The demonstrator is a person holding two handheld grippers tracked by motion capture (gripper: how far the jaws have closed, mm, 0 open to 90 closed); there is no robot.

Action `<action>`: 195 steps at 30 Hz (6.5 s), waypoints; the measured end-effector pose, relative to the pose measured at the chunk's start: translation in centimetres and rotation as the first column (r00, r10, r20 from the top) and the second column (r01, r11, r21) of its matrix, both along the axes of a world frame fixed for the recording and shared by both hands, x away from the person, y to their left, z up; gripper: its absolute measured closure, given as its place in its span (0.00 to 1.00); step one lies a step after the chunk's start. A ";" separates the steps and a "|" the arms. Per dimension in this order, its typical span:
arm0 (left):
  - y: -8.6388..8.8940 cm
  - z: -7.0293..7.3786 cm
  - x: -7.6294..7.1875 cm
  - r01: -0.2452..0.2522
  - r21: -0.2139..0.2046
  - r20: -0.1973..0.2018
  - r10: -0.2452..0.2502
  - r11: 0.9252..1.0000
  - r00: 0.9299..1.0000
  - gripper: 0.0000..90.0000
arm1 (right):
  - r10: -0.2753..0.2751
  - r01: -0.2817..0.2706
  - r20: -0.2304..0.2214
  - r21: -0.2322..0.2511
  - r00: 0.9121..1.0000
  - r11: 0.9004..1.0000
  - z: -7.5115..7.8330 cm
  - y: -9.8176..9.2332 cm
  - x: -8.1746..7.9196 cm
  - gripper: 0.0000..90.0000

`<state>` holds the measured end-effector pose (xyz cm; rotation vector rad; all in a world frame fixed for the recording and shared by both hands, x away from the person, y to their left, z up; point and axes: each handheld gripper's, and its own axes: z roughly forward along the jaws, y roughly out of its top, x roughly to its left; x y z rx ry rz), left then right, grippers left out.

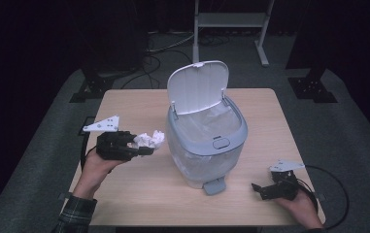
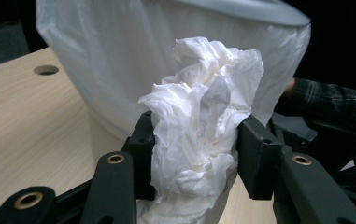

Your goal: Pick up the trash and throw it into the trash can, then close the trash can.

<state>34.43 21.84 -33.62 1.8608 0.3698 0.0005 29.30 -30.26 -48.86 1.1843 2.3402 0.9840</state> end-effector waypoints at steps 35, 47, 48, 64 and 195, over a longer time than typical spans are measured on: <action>-4.7 8.0 0.5 0.089 -0.018 0.101 -0.087 0.996 0.991 0.62 | 0.000 0.000 0.000 0.000 1.000 1.000 0.0 0.0 0.0 0.00; -7.2 9.2 1.3 0.096 -0.017 0.117 -0.093 0.995 0.989 0.62 | 0.000 0.000 0.000 0.000 1.000 1.000 0.0 0.0 0.0 0.00; -7.4 9.3 1.4 0.095 -0.017 0.117 -0.092 0.995 0.989 0.62 | 0.000 0.000 0.000 0.000 1.000 1.000 0.0 0.0 0.0 0.00; -11.3 9.8 2.8 0.076 -0.003 0.131 -0.075 0.997 0.989 0.60 | 0.001 -0.001 0.000 0.001 1.000 1.000 0.0 0.0 0.0 0.00; -9.1 10.6 5.8 -0.018 -0.006 0.156 0.018 1.000 0.988 0.96 | -0.001 0.001 0.000 0.001 1.000 1.000 0.0 0.0 -0.1 0.00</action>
